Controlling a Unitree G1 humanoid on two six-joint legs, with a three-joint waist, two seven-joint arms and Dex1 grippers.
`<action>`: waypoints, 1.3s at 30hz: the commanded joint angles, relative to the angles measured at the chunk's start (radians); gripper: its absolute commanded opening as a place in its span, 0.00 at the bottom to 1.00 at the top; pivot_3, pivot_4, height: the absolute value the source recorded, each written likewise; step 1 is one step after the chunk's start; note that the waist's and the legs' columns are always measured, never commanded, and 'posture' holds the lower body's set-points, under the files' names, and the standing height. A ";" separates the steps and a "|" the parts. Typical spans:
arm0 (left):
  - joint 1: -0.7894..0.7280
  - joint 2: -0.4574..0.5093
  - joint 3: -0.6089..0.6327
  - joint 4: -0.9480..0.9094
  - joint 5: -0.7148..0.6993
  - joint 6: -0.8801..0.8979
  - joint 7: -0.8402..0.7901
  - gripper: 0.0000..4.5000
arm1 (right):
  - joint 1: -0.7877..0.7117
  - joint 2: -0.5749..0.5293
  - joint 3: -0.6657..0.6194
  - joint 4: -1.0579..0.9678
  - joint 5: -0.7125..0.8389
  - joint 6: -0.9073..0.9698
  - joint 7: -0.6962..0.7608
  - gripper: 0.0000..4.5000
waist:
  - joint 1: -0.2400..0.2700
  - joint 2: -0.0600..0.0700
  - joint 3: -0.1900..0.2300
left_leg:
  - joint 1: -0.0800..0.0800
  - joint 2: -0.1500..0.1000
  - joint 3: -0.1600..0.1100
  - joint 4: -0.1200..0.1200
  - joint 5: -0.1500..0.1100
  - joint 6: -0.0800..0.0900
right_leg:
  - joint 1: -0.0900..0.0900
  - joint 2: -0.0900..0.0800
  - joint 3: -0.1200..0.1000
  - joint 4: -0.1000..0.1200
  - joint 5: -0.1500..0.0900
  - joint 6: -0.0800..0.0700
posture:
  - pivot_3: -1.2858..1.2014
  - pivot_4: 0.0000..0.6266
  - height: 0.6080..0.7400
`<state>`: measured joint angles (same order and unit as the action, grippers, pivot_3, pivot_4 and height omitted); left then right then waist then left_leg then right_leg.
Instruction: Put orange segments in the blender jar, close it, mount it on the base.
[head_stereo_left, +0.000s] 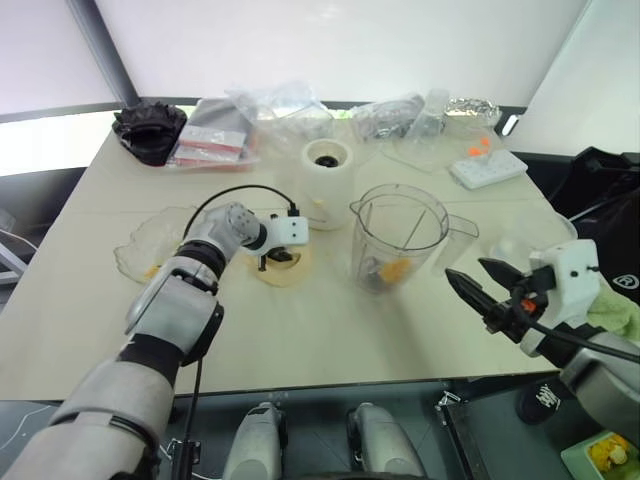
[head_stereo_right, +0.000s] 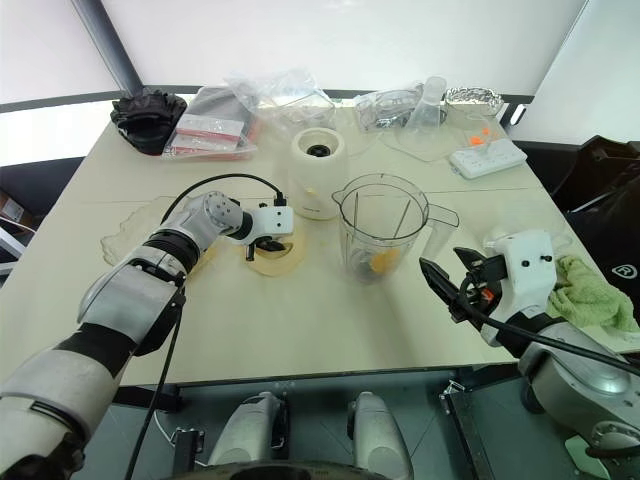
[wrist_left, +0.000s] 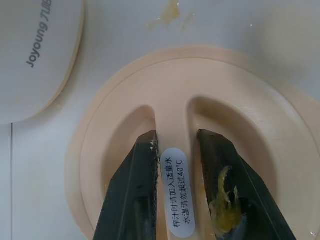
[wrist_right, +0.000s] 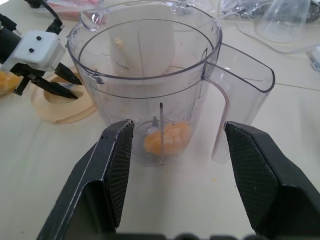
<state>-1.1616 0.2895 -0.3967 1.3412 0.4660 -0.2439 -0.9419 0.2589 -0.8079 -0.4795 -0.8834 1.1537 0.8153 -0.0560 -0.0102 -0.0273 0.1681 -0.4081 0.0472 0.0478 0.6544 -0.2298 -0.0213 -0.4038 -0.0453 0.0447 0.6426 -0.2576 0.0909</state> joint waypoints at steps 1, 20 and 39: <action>0.021 0.002 0.002 0.028 0.009 0.035 -0.003 0.07 | -0.015 -0.013 -0.020 -0.001 0.005 -0.006 0.006 0.67 | 0.000 0.001 -0.002 | 0.000 0.000 0.000 0.000 0.000 0.000 | 0.000 0.000 0.000 -0.001 0.000 0.000 | 0.52 0.24 1.00; -0.071 0.046 0.079 0.005 -0.058 0.021 -0.203 0.07 | -0.055 -0.019 -0.006 0.032 -0.006 0.009 0.027 0.67 | -0.002 0.001 -0.001 | -0.021 -0.003 0.001 -0.006 -0.002 0.004 | -0.017 0.002 0.000 -0.011 0.001 0.003 | 0.52 0.24 1.00; -0.163 0.042 0.106 0.001 -0.090 0.018 -0.275 0.07 | -0.064 0.007 0.004 0.057 -0.051 0.012 0.049 0.67 | 0.001 0.000 -0.001 | -0.024 -0.003 0.000 -0.004 -0.002 0.004 | -0.019 0.003 0.000 -0.010 0.002 0.005 | 0.52 0.24 1.00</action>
<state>-1.3035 0.3386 -0.3145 1.3555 0.4006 -0.2233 -1.2021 0.1934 -0.8092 -0.4754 -0.8203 1.1227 0.8436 -0.0084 -0.0091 -0.0268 0.1671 -0.4321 0.0443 0.0476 0.6505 -0.2316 -0.0173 -0.4230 -0.0421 0.0445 0.6322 -0.2548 0.0972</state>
